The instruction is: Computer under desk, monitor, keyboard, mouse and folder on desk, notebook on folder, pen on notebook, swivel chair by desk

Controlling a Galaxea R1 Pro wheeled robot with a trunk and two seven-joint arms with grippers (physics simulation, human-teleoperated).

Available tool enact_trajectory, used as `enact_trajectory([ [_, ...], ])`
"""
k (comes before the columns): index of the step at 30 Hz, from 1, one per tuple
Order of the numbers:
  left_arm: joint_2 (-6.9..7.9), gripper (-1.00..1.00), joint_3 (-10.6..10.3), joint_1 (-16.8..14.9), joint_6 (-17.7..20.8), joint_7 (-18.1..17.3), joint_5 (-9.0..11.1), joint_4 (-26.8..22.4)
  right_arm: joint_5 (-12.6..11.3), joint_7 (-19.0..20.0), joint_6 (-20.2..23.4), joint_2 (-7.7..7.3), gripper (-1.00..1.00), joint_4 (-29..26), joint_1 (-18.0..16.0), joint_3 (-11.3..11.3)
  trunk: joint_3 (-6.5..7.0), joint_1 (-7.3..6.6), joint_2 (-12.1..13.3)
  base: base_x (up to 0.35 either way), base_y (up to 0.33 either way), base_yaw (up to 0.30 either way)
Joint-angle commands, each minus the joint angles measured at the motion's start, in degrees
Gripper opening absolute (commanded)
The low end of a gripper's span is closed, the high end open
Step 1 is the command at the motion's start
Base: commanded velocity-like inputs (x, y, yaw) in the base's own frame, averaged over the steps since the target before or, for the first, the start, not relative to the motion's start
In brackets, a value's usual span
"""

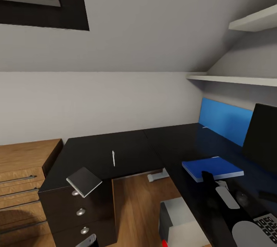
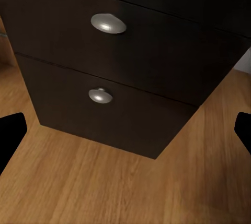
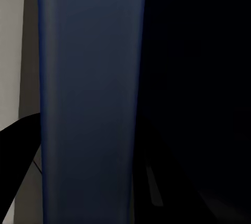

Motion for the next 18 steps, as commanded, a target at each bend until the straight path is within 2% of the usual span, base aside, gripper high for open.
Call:
enact_trajectory([
  [1, 0.04, 1.00, -0.48, -0.06, -0.21, 0.48, 0.23, -0.01, -0.14, -0.41, 0.29, 0.01, -1.00, 2.25, 0.01, -0.12, 0.11, -0.22, 0.37, 0.000, 0.000, 0.000],
  [18, 0.04, 1.00, -0.48, -0.06, -0.22, 0.42, 0.27, -0.01, -0.14, -0.38, 0.28, 0.10, -1.00, 2.25, 0.02, -0.12, 3.16, -3.95, 7.19, 0.000, 0.000, 0.000],
])
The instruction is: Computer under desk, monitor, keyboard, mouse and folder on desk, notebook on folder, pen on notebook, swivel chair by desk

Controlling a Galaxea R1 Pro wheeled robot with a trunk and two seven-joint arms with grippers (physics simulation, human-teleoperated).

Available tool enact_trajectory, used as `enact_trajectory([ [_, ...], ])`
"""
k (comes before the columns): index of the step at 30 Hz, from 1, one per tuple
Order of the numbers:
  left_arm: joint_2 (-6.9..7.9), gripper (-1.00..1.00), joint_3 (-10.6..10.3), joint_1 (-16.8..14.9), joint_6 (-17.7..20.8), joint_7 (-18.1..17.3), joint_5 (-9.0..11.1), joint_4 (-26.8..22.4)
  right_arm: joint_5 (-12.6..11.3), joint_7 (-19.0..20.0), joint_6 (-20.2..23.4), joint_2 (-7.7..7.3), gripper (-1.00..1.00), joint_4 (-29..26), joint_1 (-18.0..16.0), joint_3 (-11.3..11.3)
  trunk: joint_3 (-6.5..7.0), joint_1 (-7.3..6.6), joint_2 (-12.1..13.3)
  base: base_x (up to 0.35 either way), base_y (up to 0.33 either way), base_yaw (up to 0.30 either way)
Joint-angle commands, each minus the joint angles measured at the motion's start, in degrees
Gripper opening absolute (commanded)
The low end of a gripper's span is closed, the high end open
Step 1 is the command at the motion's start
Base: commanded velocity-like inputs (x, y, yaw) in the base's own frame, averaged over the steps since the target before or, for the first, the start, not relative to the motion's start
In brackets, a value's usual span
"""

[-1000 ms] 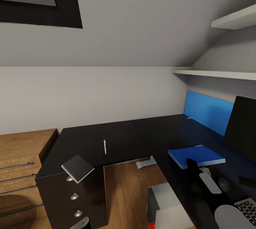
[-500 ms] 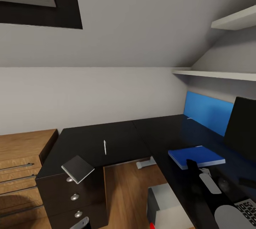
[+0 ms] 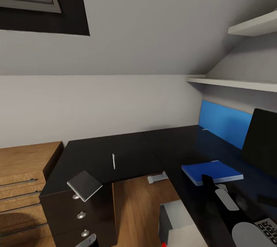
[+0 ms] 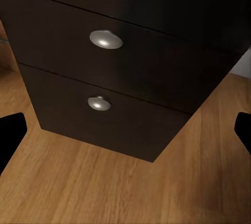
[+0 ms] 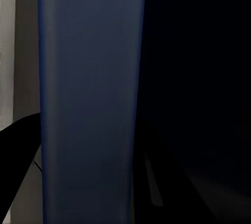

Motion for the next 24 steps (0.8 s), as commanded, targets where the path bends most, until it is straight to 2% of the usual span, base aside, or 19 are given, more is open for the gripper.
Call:
enact_trajectory([
  [1, 0.04, 1.00, -0.48, -0.06, -0.22, 0.49, 0.25, -0.01, -0.21, -0.32, 0.30, 0.02, -1.00, -0.13, -0.01, -0.17, 0.11, -0.23, 0.38, 0.000, 0.000, 0.000],
  [13, 0.04, 1.00, -0.49, -0.06, -0.31, 0.49, 0.19, -0.01, -0.21, -0.34, 0.30, 0.02, -1.00, -0.14, -0.01, -0.17, 2.27, -2.86, 5.19, 0.000, 0.000, 0.000],
  [24, 0.04, 1.00, -0.48, -0.06, -0.30, 0.49, 0.25, -0.01, -0.17, -0.40, 0.36, -0.15, -1.00, -0.13, -0.01, -0.22, 2.27, -2.86, 5.19, 0.000, 0.000, 0.000],
])
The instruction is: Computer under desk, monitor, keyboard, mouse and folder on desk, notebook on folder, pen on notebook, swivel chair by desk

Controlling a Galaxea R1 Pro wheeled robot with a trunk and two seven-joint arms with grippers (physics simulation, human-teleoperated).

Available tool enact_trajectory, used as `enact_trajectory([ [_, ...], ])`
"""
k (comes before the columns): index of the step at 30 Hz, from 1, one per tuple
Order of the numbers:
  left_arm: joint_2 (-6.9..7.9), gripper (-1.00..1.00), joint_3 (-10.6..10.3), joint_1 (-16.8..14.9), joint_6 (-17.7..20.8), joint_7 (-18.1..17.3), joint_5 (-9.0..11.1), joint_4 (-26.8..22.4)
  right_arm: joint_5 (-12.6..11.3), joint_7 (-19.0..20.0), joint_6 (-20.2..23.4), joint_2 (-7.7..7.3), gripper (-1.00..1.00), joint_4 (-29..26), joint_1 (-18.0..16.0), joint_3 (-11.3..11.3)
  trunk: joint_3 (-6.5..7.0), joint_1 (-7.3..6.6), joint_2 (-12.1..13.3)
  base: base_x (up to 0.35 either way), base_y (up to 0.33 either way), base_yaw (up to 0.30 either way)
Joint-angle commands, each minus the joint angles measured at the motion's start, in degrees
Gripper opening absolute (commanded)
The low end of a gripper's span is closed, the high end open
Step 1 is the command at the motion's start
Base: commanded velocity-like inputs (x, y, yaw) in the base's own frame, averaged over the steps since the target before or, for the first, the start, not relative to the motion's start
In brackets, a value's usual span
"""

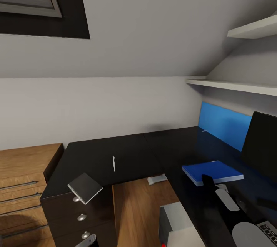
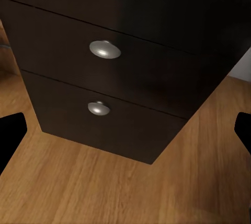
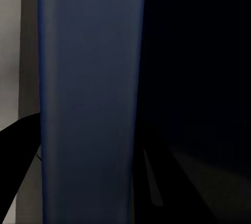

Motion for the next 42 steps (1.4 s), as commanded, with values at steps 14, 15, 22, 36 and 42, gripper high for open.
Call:
enact_trajectory([
  [14, 0.04, 1.00, -0.42, -0.06, -0.21, 0.49, 0.25, -0.01, -0.24, -0.83, 0.45, -0.08, -1.00, -0.13, -0.02, -0.21, -0.07, 0.00, -0.04, 0.000, 0.000, 0.000],
  [15, 0.04, 1.00, -0.41, -0.06, -0.21, 0.49, 0.25, -0.01, -0.24, -0.85, 0.49, -0.08, -1.00, -0.13, -0.02, -0.21, -0.07, 0.00, -0.04, 0.000, 0.000, 0.000],
  [22, 0.04, 1.00, -0.43, -0.06, -0.21, 0.49, 0.25, -0.01, -0.25, -0.95, 0.59, -0.13, -1.00, -0.13, -0.02, -0.28, -0.07, 0.00, -0.04, 0.000, 0.000, 0.000],
  [36, 0.04, 1.00, -0.41, -0.06, -0.21, 0.49, 0.25, -0.01, -0.25, -0.86, 0.55, -0.17, -1.00, -0.05, -0.02, -0.29, -0.07, 0.00, -0.04, 0.000, 0.000, 0.000],
  [42, 0.04, 1.00, -0.47, -0.06, -0.18, 0.49, 0.25, -0.01, -0.25, -0.81, 0.59, -0.17, -1.00, -0.04, -0.02, -1.74, -0.07, 0.00, -0.04, 0.000, 0.000, 0.000],
])
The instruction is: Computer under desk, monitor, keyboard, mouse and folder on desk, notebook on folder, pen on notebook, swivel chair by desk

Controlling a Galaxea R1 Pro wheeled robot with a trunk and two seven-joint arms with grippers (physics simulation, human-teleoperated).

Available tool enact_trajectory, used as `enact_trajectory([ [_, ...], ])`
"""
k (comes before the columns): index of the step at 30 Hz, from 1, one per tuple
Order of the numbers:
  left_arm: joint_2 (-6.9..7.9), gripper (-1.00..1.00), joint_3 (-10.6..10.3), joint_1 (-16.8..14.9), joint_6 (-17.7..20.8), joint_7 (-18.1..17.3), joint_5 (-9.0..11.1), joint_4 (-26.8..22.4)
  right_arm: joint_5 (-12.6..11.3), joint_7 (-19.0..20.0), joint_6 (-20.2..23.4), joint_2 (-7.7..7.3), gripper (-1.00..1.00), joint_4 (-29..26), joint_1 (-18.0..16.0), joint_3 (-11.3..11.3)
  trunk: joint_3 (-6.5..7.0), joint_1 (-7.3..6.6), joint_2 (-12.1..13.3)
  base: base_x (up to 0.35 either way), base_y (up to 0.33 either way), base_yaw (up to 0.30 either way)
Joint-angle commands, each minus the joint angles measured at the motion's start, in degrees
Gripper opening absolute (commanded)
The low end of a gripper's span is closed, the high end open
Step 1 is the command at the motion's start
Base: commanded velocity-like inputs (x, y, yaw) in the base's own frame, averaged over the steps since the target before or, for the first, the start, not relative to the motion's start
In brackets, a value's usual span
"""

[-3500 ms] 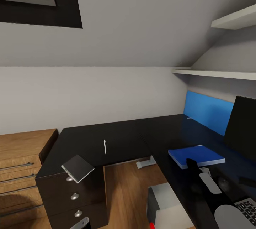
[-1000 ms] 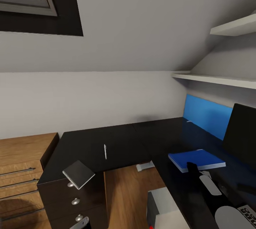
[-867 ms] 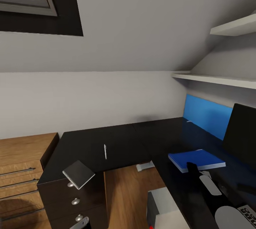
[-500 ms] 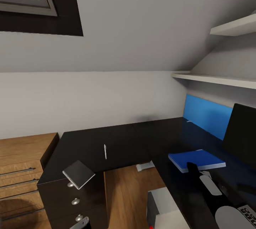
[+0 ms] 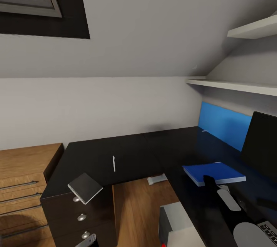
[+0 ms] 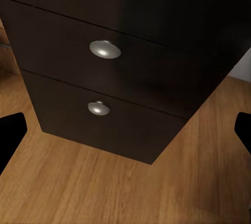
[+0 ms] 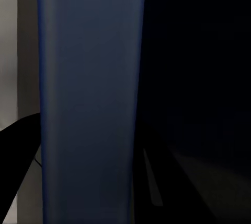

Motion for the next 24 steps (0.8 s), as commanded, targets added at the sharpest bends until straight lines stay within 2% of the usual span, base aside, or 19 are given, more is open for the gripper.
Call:
enact_trajectory([
  [1, 0.04, 1.00, -0.50, -0.06, -0.23, 0.49, 0.24, 0.00, -0.23, -0.32, 0.31, 0.02, -1.00, -0.13, -0.02, -0.76, -0.07, 0.00, -0.04, 0.000, 0.000, 0.000],
  [7, 0.04, 1.00, -0.49, -0.06, -0.24, 0.49, 0.24, 0.00, -0.23, -0.33, 0.31, 0.07, -1.00, -0.13, -0.02, -1.76, -0.07, 0.00, -0.04, 0.000, 0.000, 0.000],
  [24, 0.04, 1.00, -0.44, -0.06, -0.21, 0.50, 0.24, 0.02, -0.23, -0.32, 0.40, 0.11, -1.00, -0.13, -0.02, -1.82, -0.07, 0.00, -0.04, 0.000, 0.000, 0.000],
])
